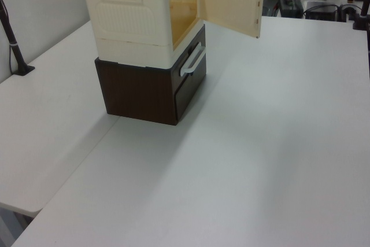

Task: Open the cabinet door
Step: 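Swing the door open on its hinge with the gripper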

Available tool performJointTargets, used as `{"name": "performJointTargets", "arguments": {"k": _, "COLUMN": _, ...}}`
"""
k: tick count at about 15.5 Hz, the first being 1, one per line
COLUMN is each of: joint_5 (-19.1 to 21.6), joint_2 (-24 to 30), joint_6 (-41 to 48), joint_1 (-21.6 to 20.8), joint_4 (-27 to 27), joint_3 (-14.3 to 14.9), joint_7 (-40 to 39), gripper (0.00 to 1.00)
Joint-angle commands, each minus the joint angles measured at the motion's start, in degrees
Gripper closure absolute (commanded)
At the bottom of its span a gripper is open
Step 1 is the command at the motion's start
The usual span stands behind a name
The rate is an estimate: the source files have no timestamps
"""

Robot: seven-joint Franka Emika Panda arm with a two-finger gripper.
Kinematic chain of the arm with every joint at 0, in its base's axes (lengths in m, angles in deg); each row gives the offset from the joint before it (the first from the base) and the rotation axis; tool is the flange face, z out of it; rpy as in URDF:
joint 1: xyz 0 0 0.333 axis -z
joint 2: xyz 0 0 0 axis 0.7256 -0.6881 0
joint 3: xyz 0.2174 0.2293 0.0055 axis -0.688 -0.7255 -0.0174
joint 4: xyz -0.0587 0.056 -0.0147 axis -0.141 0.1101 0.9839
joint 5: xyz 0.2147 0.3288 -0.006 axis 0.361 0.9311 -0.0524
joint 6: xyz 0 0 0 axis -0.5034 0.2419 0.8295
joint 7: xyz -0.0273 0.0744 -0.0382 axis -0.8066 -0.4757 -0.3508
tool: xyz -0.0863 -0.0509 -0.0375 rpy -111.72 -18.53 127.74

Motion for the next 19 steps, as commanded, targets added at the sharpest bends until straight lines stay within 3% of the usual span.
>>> {"name": "performJointTargets", "arguments": {"k": 1, "joint_5": 0.9, "joint_2": -1.2, "joint_6": -2.3, "joint_1": -0.5, "joint_4": 1.9, "joint_3": -0.1, "joint_7": -0.5, "gripper": 0.0}}
{"name": "performJointTargets", "arguments": {"k": 5, "joint_5": 0.5, "joint_2": -1.0, "joint_6": -0.8, "joint_1": 0.3, "joint_4": 3.9, "joint_3": 0.7, "joint_7": -0.6, "gripper": 0.0}}
{"name": "performJointTargets", "arguments": {"k": 11, "joint_5": 0.4, "joint_2": -1.2, "joint_6": 2.2, "joint_1": 6.4, "joint_4": 6.0, "joint_3": 0.7, "joint_7": -2.8, "gripper": 0.0}}
{"name": "performJointTargets", "arguments": {"k": 19, "joint_5": 0.8, "joint_2": -0.8, "joint_6": 2.0, "joint_1": 6.5, "joint_4": 13.3, "joint_3": 0.5, "joint_7": -3.6, "gripper": 0.0}}
